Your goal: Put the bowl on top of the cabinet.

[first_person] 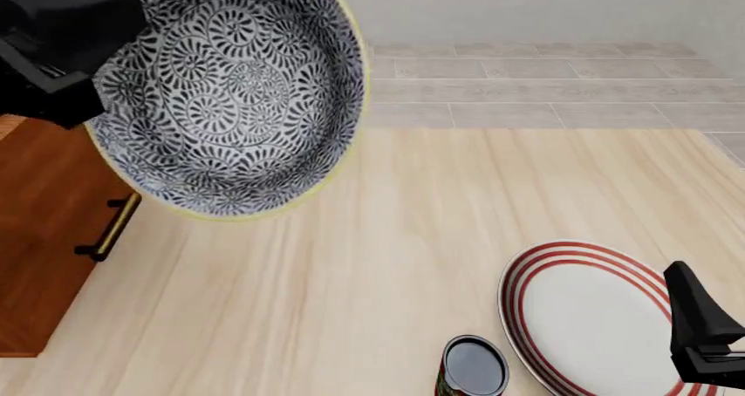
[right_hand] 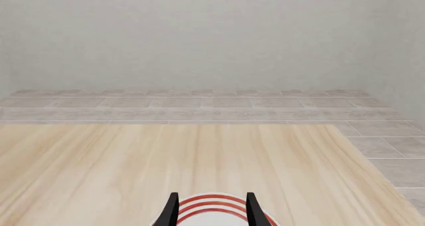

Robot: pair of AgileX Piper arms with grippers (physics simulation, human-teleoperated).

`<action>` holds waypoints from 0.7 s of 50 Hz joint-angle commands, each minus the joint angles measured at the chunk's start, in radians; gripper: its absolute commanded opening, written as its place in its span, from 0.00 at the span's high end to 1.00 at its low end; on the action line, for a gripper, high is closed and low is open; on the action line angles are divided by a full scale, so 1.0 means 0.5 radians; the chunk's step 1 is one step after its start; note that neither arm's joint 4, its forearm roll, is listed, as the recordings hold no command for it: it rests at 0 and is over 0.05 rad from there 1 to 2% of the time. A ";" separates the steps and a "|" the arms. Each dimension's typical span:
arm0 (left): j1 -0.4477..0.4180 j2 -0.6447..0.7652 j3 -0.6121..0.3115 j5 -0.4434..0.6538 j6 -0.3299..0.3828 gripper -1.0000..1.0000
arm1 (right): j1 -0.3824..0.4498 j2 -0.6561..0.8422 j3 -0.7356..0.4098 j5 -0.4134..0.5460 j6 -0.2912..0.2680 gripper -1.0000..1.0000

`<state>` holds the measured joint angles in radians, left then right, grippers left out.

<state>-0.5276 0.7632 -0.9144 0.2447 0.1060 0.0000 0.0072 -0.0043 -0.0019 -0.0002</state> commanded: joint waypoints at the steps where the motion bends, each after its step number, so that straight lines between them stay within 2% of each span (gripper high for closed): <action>1: 0.110 -0.116 -0.085 0.069 -0.044 1.00 | 0.000 0.000 0.000 0.000 0.000 0.00; 12: 0.285 -0.166 -0.143 0.081 -0.152 1.00 | 0.000 0.000 0.000 0.000 0.000 0.00; 13: 0.358 -0.181 -0.170 0.090 -0.191 1.00 | 0.000 0.000 0.000 0.000 0.000 0.00; 18: 0.480 -0.241 -0.202 0.095 -0.260 1.00 | 0.000 0.000 0.000 0.000 0.000 0.00; 28: 0.572 -0.302 -0.274 0.178 -0.326 1.00 | 0.000 0.000 0.000 0.000 0.001 0.00; 34: 0.719 -0.270 -0.323 0.206 -0.454 1.00 | 0.000 0.000 0.000 0.000 0.000 0.00; 35: 0.784 -0.266 -0.321 0.191 -0.477 1.00 | 0.000 0.000 0.000 0.000 0.000 0.00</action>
<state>-0.2443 0.6356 -1.0378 0.3255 -0.0656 0.0000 0.0072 -0.0043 -0.0019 -0.0001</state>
